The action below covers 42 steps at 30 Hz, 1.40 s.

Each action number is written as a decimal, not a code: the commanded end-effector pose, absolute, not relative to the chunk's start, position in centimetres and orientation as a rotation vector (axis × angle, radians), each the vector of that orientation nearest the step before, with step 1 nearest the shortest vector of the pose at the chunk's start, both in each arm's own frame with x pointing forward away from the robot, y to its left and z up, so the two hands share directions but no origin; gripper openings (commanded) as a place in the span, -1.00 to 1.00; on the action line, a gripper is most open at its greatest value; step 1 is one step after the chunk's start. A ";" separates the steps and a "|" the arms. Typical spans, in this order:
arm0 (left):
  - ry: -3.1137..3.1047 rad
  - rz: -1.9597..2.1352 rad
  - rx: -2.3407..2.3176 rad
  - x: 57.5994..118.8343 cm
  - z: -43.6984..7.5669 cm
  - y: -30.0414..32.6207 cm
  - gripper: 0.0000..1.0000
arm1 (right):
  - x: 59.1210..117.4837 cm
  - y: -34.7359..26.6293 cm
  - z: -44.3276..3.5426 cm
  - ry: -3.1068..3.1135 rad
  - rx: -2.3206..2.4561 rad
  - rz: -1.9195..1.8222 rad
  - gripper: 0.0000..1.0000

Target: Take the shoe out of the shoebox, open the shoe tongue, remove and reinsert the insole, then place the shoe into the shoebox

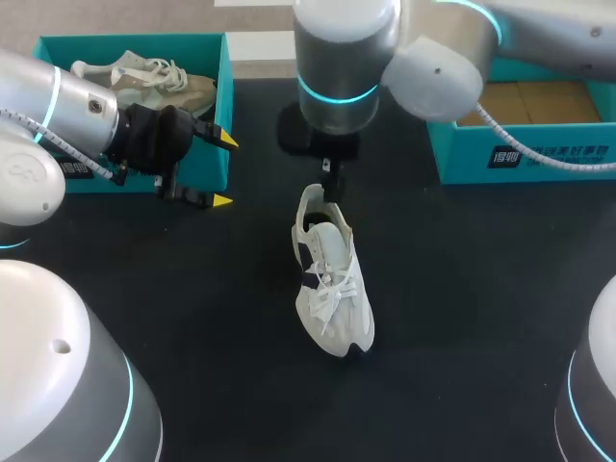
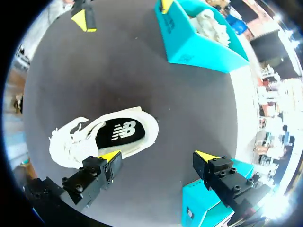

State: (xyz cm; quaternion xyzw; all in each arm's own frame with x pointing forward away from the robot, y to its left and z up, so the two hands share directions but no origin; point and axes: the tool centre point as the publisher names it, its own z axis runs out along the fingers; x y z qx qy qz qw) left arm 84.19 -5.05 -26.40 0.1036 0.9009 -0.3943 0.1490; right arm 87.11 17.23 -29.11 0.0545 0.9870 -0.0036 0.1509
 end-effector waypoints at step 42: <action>2.592 -1.127 0.297 84.1 -26.3 -5.1 1.00 | 89.0 19.9 -36.4 2.936 -0.024 -0.136 -0.01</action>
